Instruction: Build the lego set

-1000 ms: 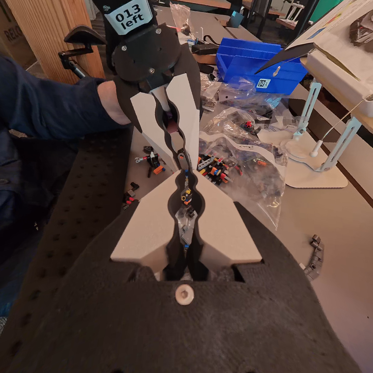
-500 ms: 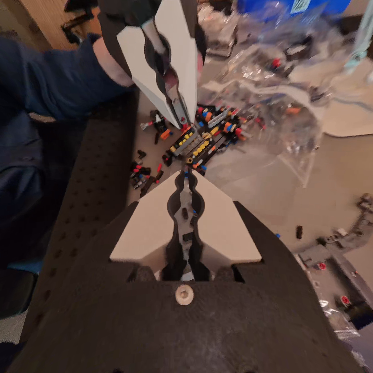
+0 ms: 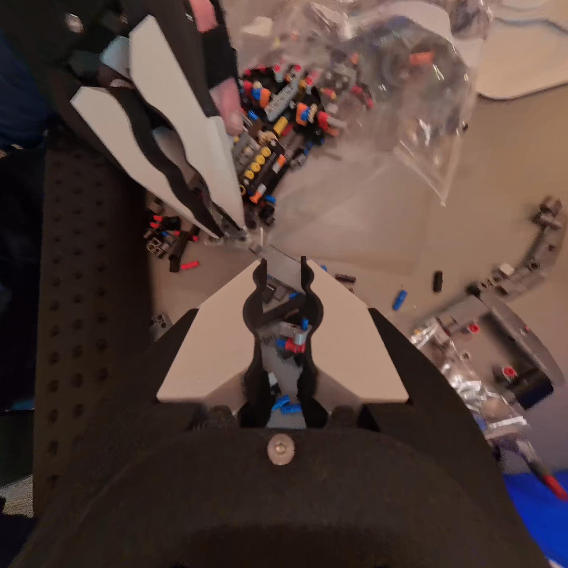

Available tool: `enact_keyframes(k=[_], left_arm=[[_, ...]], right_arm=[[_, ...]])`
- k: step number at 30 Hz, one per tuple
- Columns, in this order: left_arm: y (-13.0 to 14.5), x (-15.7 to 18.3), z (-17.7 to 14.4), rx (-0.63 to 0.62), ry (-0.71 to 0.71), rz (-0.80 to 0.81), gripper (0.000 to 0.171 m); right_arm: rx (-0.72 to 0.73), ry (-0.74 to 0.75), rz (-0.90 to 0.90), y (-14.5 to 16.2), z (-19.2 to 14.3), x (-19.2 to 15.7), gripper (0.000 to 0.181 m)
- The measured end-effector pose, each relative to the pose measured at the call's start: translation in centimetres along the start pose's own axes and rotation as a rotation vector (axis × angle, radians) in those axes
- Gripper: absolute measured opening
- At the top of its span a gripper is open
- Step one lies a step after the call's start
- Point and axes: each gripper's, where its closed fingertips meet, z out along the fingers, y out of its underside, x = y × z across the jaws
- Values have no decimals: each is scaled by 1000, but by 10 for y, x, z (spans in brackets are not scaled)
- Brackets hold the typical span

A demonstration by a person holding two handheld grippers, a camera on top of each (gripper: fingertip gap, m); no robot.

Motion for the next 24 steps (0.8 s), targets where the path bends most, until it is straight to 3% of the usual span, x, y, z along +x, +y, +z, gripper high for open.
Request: enact_keyframes(k=[6,9,13,18,20,24], left_arm=[[6,-2,8,-60,-25,12,31],[8,-4,10,-74,-35,4,37],[7,-6,12,-78,-57,11,36],[6,-7,14,-91,-72,29,35],[5,-9,13,-85,-79,26,34],[2,-15,11,-62,-104,1,33]], right_arm=[[-126,120,20,25,1,21,24],[-123,145,39,25,-2,26,23],[-150,119,35,31,-5,19,13],[-242,136,49,52,-8,20,18],[-242,126,39,52,-7,18,8],[-180,102,-4,39,-9,11,5]])
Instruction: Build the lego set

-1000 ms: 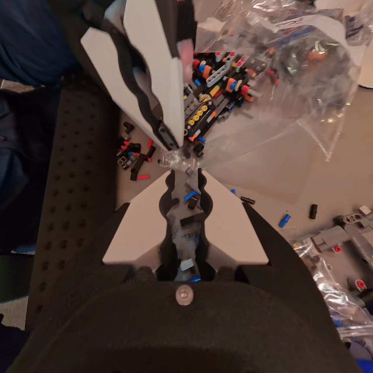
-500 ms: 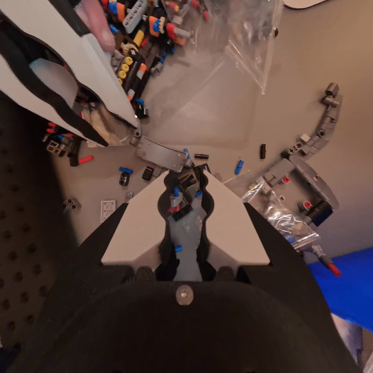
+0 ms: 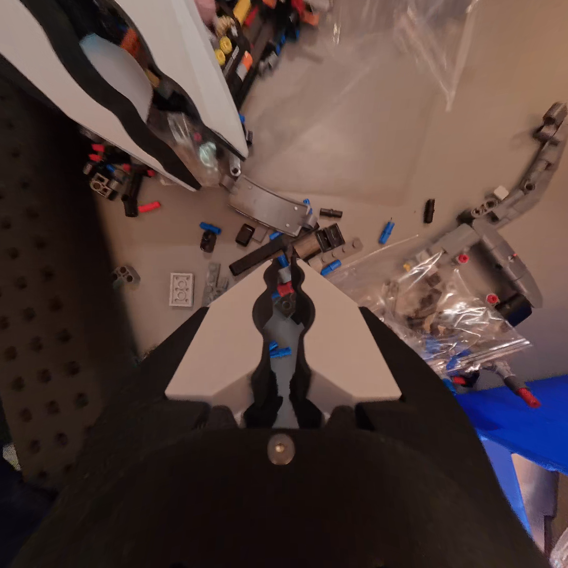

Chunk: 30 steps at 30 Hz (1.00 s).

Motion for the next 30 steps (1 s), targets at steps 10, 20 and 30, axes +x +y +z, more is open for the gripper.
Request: enact_keyframes(k=[10,20,30], left_arm=[[-29,-13,-12,192,17,-188,36],[-51,-19,-35,379,65,-274,19],[-51,-20,-36,392,99,-335,24]], right_arm=[[495,-116,-96,-78,-45,-27,5],[569,-84,-168,-89,-49,-32,4],[617,-49,-213,-96,-56,-35,4]])
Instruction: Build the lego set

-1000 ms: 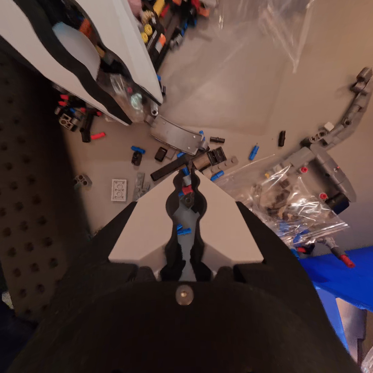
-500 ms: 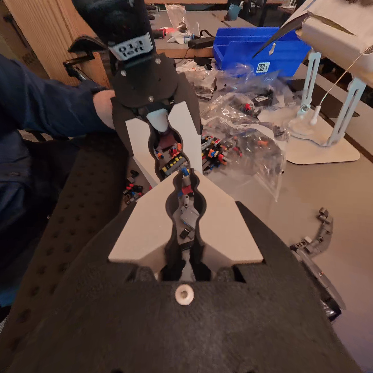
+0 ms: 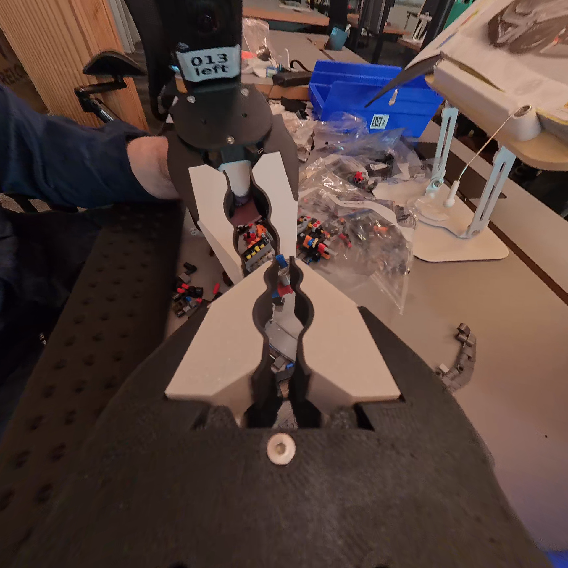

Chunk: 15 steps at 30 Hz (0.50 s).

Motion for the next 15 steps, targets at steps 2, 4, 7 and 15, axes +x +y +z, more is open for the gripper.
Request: enact_keyframes(k=[2,4,7,15], left_arm=[[-2,1,-1,18,24,-37,24],[-5,2,-3,47,52,-72,23],[-11,2,-8,90,99,-133,24],[-20,5,-12,168,179,-230,21]], right_arm=[[12,-1,-26,-3,1,-3,4],[15,12,-54,-4,2,-3,4],[31,29,-93,-7,1,-4,4],[81,22,-153,-18,1,-12,4]])
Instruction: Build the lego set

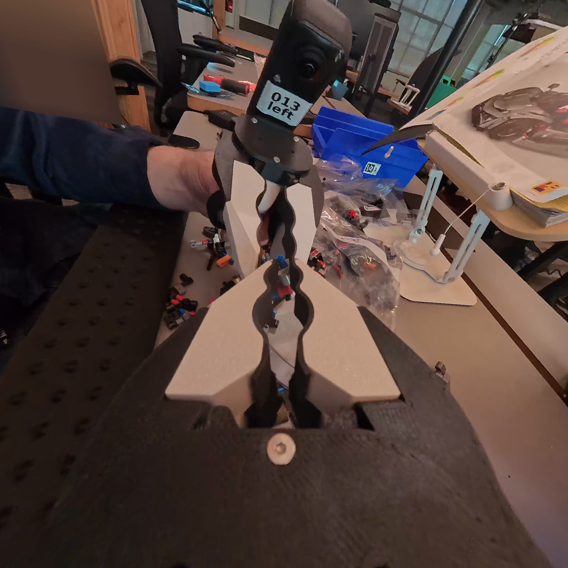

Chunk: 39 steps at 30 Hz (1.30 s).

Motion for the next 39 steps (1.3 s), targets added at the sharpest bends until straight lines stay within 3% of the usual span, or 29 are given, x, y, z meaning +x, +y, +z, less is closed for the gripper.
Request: enact_keyframes(k=[24,32,37,39], left_arm=[[17,-24,-1,-130,-191,64,16],[7,-17,-3,-47,-98,-21,17],[1,-13,-4,15,-22,-99,24],[-1,-12,-6,35,6,-124,18]], right_arm=[[-209,196,-197,17,7,13,2],[-165,180,-130,9,6,12,1],[-169,216,-178,7,6,13,1],[-145,216,-180,3,4,13,1]])
